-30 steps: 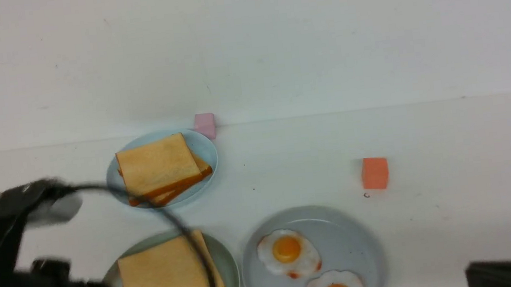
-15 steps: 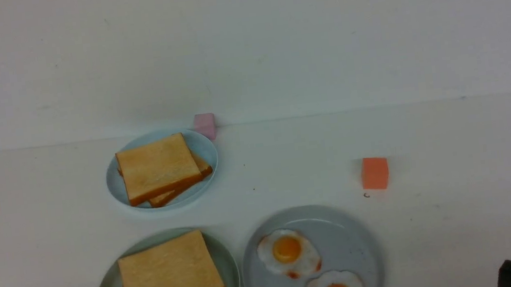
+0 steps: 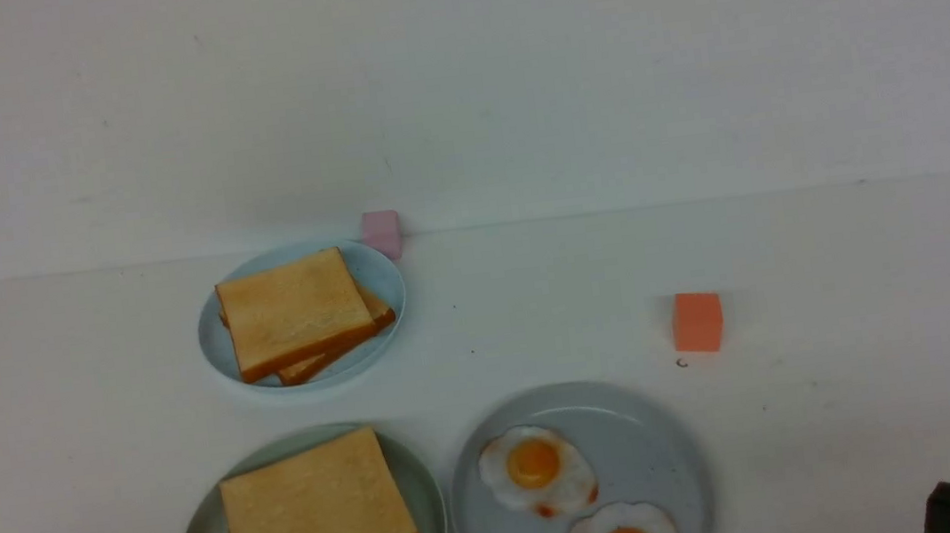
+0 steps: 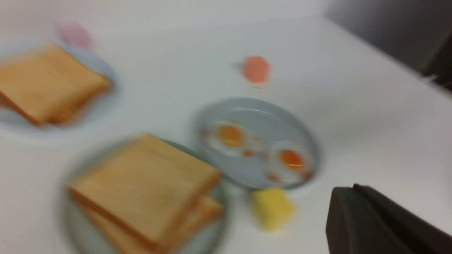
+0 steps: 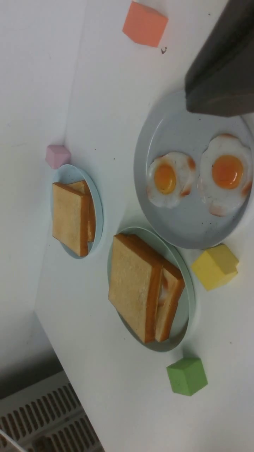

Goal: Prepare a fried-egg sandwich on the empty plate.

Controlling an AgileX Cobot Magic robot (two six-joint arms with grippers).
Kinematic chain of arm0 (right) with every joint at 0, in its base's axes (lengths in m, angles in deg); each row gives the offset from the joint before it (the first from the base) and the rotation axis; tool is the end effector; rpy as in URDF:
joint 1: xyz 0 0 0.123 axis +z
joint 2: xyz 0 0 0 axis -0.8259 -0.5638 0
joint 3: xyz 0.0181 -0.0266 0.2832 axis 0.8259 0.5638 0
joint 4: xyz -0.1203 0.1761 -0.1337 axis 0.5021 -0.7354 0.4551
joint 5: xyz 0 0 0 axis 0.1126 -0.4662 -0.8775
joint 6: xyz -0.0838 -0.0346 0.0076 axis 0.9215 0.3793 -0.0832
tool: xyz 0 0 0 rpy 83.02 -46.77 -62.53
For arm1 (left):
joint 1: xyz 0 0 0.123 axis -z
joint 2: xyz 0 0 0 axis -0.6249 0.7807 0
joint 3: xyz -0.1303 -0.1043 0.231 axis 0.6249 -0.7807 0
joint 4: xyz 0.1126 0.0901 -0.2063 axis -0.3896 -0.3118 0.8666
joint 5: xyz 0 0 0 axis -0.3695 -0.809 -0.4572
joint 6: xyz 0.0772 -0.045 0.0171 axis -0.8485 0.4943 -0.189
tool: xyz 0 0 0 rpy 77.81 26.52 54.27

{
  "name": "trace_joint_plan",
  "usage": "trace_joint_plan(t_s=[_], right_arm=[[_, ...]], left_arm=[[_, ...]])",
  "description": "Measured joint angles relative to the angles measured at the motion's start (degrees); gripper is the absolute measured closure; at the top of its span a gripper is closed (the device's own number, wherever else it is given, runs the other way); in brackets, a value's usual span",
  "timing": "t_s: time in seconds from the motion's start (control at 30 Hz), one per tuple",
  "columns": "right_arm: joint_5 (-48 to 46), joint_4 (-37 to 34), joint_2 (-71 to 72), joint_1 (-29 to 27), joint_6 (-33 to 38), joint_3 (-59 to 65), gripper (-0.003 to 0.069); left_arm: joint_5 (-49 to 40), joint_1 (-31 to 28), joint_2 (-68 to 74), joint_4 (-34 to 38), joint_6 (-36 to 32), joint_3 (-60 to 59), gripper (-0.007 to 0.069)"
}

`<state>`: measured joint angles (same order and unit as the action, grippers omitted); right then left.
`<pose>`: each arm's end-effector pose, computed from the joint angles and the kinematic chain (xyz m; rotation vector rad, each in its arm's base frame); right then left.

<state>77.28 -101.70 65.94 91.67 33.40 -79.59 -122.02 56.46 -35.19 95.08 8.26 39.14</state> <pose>0.0756 0.0578 0.2392 -0.4757 1.7411 0.5607 0.0430 -0.0387 0.2757 0.5024 1.7782 -0.4311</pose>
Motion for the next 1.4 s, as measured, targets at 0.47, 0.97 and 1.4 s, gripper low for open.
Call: trace_joint_plan(t_s=[0.47,0.97,1.4], right_arm=[[0.0,0.0,0.0,0.0,0.2,0.0,0.0637],[0.1,0.0,0.0,0.0,0.2,0.0,0.0620],[0.1,0.0,0.0,0.0,0.2,0.0,0.0611]], left_arm=[[16.2,-12.3,-11.8,-32.8,42.2,-21.3,0.0638],[9.6,-12.3,-11.8,-35.3,44.1,-22.1,0.0636],[9.7,-12.3,-11.8,-35.1,44.1,-22.1,0.0627]])
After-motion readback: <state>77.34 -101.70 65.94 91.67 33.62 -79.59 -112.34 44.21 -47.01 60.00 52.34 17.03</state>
